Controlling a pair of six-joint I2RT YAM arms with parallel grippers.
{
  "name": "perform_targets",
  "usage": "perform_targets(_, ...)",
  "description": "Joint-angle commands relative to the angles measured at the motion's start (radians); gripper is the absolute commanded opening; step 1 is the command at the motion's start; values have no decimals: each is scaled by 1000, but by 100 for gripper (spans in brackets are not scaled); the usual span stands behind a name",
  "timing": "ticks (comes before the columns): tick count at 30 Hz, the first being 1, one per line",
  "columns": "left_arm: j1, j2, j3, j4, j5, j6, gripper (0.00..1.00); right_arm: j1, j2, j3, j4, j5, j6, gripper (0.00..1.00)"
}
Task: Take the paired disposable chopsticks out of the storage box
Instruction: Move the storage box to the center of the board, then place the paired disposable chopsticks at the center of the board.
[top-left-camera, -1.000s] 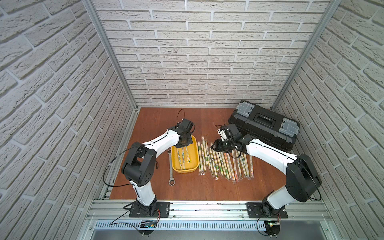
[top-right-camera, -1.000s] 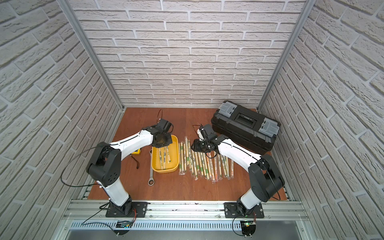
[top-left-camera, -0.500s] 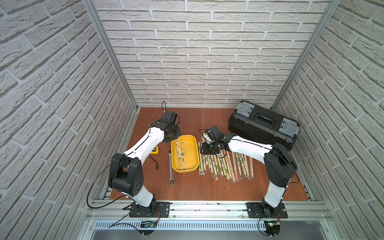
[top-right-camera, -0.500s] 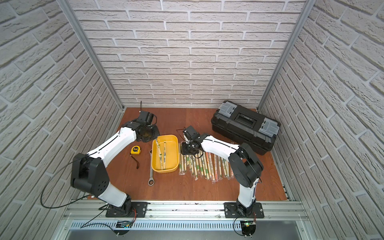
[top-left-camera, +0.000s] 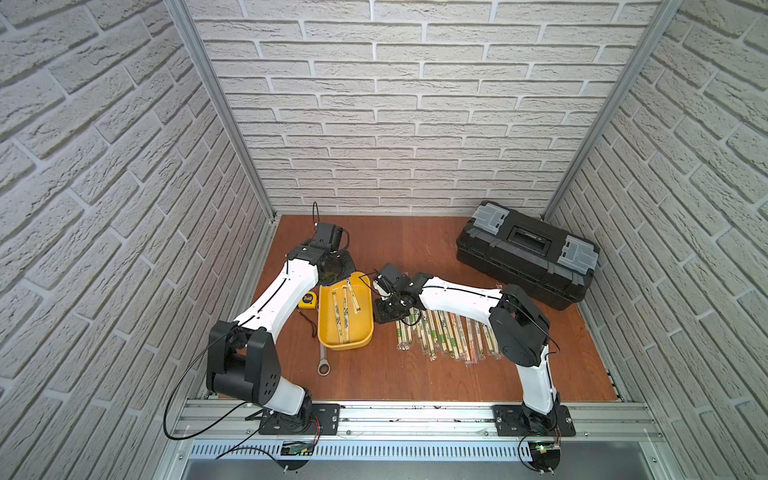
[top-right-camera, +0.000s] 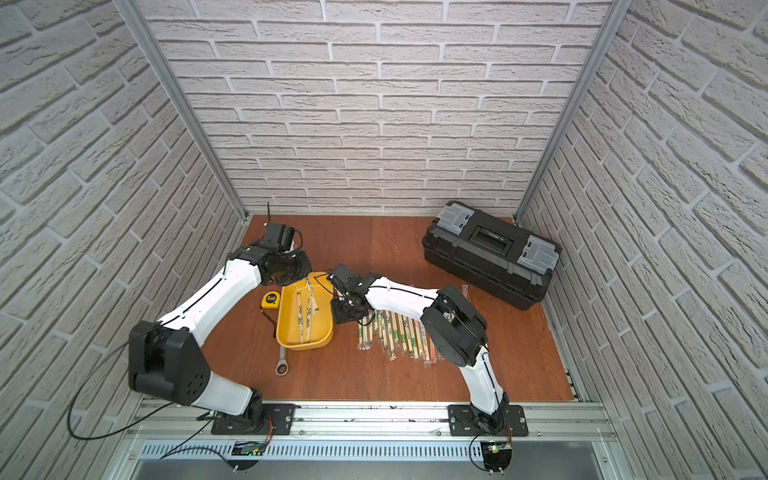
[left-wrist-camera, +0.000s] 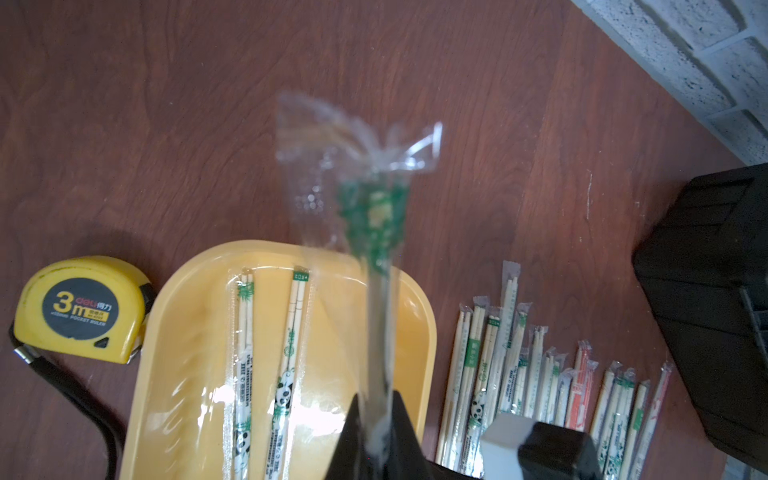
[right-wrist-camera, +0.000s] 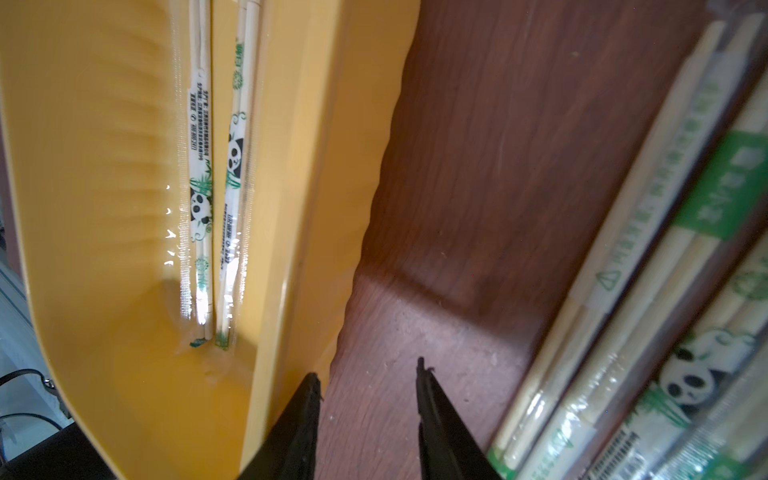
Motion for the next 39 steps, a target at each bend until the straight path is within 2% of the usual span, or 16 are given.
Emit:
perform_targets(1,10,-29,-19,9,16,15,2,6,10,32,-8,-8,-3,40)
perform_targets(5,9,-25,-19,23,35,11,1,0,-20,19,-30,25,-14,40)
perform_targets(11,-42,18,32,24,50,27,1,-85,-234,-118,-6,58,-15,42)
perform_targets(19,-194,198,133,40,12,6,2,-215,-451,-266,-39,104,-53,42)
perform_targets(28,-284,429,222,47,-20,-27,5,-242,-553,-393,-16,97,-35,42)
perform_targets(32,-293,473,218,59,-19,-44,13,-242,-578,-426,-10,97,-24,42)
perform_targets(39,-296,479,223,74,-1,-39,43,-242,-601,-436,-10,93,-21,42)
